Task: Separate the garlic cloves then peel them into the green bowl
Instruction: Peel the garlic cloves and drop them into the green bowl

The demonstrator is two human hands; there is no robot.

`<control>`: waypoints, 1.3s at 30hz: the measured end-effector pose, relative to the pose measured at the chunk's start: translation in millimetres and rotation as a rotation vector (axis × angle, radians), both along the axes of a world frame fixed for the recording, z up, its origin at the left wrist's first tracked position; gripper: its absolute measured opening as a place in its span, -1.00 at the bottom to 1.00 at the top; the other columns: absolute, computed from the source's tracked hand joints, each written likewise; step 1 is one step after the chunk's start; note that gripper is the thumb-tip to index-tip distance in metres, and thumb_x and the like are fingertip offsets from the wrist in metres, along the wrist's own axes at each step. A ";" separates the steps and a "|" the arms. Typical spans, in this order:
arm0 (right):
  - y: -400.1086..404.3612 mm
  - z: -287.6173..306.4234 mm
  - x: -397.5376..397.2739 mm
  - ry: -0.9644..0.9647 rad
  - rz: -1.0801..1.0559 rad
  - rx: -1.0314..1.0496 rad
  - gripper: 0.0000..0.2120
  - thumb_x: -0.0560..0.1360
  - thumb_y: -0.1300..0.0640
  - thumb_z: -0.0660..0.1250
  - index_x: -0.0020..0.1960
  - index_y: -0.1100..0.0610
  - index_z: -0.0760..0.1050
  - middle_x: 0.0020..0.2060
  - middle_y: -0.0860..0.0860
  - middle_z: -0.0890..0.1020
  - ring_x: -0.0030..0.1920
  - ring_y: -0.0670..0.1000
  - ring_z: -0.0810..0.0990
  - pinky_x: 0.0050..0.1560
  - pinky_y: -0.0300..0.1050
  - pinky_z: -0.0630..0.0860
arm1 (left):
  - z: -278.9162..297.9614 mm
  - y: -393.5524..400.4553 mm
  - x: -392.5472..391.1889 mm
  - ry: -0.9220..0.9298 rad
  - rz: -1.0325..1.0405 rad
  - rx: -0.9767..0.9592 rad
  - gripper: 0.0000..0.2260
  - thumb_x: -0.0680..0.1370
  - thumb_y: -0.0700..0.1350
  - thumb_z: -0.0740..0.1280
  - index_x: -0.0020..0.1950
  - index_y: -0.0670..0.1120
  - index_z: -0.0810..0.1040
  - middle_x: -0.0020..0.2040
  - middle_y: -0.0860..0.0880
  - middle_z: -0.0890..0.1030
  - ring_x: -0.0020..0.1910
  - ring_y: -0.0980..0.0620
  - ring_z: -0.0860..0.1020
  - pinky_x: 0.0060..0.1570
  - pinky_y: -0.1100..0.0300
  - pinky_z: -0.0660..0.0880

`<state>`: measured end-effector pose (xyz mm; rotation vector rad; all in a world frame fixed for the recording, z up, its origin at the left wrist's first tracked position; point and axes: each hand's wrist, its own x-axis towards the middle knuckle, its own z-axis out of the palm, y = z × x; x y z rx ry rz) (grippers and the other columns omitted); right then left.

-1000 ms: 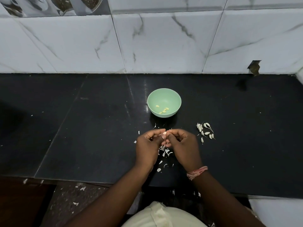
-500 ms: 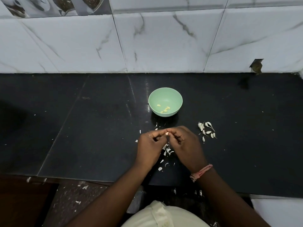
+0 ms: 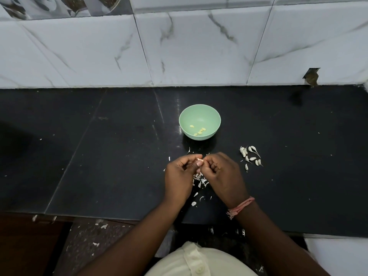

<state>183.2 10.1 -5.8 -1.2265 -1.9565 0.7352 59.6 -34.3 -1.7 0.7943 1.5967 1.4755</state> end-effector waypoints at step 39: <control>13.8 5.5 4.5 0.370 0.012 -0.524 -0.90 0.58 0.32 0.38 -0.04 0.20 0.66 -0.31 0.08 0.70 -0.35 0.03 0.66 -0.21 0.03 0.65 | 3.5 19.0 -11.2 -0.546 -0.125 -0.108 -0.87 0.60 -0.33 0.33 0.07 -0.30 0.65 -0.15 -0.21 0.68 -0.25 0.03 0.67 -0.10 0.26 0.63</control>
